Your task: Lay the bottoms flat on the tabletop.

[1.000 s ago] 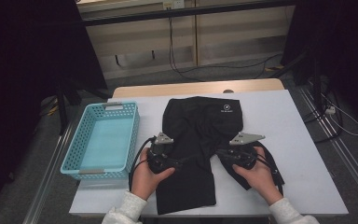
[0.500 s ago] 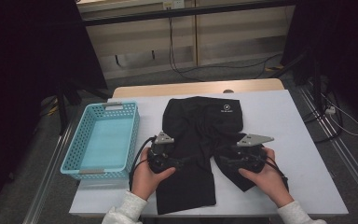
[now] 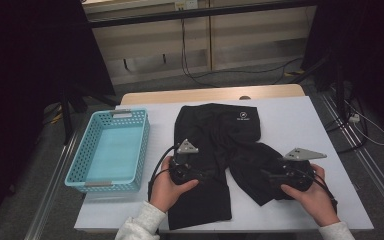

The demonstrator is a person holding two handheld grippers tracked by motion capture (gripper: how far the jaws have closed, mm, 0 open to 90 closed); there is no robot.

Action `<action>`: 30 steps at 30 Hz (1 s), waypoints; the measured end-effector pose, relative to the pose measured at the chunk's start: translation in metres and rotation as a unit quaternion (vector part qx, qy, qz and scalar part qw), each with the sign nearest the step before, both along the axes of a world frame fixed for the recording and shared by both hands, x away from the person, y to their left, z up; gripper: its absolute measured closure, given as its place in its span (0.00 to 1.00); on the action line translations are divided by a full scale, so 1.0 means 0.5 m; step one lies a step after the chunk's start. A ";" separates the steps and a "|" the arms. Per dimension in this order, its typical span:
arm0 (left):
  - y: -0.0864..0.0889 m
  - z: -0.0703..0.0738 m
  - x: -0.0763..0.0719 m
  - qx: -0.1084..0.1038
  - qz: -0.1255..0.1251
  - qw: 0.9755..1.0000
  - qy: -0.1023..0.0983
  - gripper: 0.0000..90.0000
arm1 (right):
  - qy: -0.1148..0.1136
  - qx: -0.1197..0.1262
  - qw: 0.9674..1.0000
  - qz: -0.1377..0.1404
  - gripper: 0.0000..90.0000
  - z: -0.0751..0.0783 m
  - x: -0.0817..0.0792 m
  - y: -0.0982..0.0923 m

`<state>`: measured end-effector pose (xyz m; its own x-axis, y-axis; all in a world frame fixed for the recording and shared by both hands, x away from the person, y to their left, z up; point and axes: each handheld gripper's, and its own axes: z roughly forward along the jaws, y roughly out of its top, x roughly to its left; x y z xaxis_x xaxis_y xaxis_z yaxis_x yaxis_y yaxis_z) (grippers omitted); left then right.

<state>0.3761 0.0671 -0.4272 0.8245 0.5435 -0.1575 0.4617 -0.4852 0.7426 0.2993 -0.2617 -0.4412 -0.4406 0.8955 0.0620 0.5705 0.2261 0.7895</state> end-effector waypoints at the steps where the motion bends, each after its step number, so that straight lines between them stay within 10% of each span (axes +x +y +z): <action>1: -0.006 0.001 0.000 -0.001 -0.005 1.000 0.000 0.19 | 0.001 0.000 1.000 -0.006 0.28 0.000 -0.003 -0.007; 14: -0.101 -0.013 -0.016 -0.014 -0.068 0.998 -0.002 0.22 | 0.018 -0.013 0.997 -0.075 0.46 -0.014 -0.045 -0.087; 30: -0.197 -0.052 -0.060 0.000 -0.137 0.990 -0.018 0.31 | 0.045 -0.030 0.996 -0.069 0.74 -0.041 -0.047 -0.098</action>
